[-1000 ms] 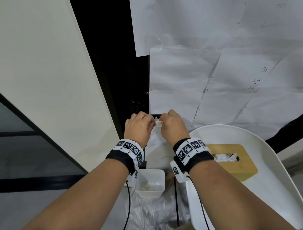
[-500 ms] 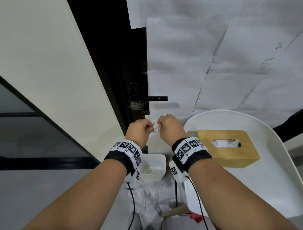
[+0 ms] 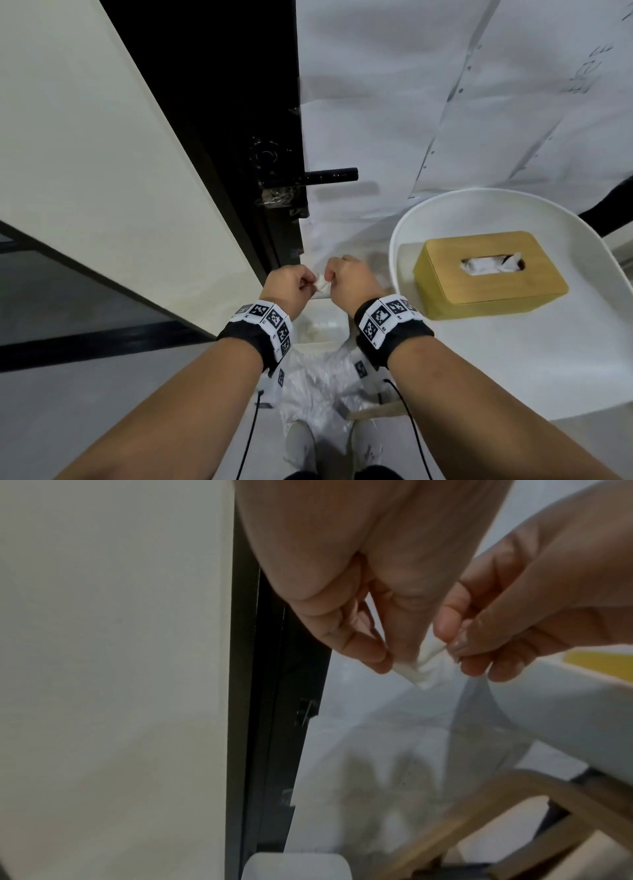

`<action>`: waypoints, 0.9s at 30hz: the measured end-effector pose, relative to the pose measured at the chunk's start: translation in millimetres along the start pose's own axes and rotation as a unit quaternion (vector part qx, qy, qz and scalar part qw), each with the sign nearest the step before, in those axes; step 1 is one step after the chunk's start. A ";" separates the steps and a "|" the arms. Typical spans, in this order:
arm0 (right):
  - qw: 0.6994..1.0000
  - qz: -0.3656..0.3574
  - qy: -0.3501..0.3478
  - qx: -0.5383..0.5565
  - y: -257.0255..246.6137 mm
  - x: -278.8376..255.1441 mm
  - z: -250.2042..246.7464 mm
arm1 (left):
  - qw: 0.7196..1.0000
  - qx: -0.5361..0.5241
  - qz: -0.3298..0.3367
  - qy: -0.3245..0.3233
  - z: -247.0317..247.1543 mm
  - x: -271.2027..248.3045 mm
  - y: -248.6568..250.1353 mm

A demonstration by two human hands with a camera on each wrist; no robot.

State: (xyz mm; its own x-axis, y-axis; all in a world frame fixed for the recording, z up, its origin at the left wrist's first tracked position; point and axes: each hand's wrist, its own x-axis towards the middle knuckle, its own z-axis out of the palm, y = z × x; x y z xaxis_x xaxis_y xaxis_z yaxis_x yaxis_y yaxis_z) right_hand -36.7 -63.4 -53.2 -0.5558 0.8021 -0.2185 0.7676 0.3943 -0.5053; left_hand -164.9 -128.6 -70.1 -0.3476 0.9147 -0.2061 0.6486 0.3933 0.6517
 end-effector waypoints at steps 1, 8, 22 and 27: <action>1.000 0.006 -0.005 0.006 1.6 1.9 7.3 | 1.000 -0.001 0.001 -0.005 4.5 0.8 -8.1; 0.998 0.031 -0.055 0.009 5.3 4.7 50.0 | 1.000 -0.006 0.001 -0.018 29.9 -3.0 -53.9; 0.989 0.071 -0.125 -0.019 20.3 19.8 99.6 | 0.996 0.046 -0.011 -0.078 68.5 -0.8 -104.4; 0.981 0.097 -0.163 -0.040 24.4 20.0 102.7 | 0.991 0.072 -0.028 -0.112 69.9 -3.5 -113.3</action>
State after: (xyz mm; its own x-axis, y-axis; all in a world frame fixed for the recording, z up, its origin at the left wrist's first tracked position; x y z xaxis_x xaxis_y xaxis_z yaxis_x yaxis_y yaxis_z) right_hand -61.8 -83.9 -155.7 -0.4584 0.6854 -0.5657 0.8848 0.2920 -0.3633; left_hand -189.9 -169.8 -194.2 -0.2371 0.8821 -0.4071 0.7280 0.4388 0.5268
